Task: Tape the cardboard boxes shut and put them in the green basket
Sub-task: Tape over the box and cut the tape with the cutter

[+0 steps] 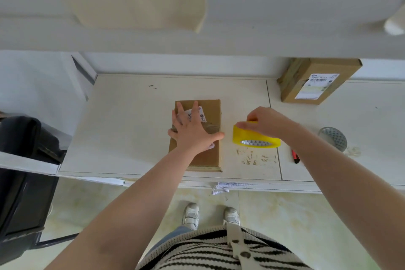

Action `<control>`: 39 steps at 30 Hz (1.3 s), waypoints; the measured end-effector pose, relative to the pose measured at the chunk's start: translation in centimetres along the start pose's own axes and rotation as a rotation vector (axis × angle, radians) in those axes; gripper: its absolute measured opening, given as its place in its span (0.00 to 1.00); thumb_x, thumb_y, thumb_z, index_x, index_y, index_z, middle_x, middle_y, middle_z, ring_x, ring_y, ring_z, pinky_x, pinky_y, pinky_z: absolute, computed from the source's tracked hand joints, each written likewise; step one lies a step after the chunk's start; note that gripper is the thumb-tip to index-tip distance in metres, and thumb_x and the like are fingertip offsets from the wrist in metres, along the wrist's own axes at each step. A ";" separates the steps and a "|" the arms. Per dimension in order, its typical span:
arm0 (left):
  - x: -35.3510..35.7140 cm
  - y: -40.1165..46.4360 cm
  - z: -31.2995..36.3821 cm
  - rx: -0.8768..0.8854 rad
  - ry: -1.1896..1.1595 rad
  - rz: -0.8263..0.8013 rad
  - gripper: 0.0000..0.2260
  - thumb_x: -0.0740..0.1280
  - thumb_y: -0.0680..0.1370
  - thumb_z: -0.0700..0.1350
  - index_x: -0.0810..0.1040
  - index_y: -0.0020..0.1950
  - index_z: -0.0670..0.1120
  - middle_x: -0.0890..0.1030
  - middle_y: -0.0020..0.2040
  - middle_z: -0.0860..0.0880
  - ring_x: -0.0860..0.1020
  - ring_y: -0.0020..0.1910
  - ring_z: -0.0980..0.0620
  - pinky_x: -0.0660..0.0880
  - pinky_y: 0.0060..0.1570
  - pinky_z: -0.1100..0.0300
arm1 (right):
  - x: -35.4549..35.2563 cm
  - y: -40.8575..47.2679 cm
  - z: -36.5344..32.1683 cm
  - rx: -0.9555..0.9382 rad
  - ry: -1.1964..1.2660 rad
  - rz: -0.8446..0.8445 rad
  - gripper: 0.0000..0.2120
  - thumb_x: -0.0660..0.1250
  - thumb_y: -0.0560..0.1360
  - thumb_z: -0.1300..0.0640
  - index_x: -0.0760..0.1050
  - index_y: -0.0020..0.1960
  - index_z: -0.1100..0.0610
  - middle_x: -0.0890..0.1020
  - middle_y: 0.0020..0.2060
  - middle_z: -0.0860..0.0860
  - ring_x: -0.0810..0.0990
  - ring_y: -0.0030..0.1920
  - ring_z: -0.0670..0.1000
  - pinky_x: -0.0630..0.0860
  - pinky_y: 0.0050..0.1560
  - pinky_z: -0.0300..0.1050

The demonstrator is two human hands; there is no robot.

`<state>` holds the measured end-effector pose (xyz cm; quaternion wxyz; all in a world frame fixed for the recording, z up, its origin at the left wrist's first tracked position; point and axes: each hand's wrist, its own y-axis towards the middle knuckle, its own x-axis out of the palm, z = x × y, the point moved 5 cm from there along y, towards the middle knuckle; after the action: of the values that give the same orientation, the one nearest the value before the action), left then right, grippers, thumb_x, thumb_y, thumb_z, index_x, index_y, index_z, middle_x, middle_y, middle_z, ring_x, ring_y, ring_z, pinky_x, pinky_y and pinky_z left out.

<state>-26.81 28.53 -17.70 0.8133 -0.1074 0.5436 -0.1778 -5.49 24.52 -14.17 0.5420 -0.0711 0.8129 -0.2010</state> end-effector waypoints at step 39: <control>0.2 -2.5 -3.6 0.070 -0.970 -0.285 0.19 0.56 0.84 0.52 0.65 0.76 0.53 0.74 0.70 0.54 0.72 0.69 0.55 0.64 0.73 0.46 | -2.8 0.0 -4.5 0.021 -0.199 -0.046 0.47 0.52 0.55 0.17 0.80 0.39 0.59 0.78 0.29 0.49 0.79 0.31 0.50 0.75 0.36 0.44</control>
<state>-30.50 26.23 -18.29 0.9429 -0.2234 0.0771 -0.2346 -8.50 26.56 -10.28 0.6161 -0.1039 0.7509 -0.2139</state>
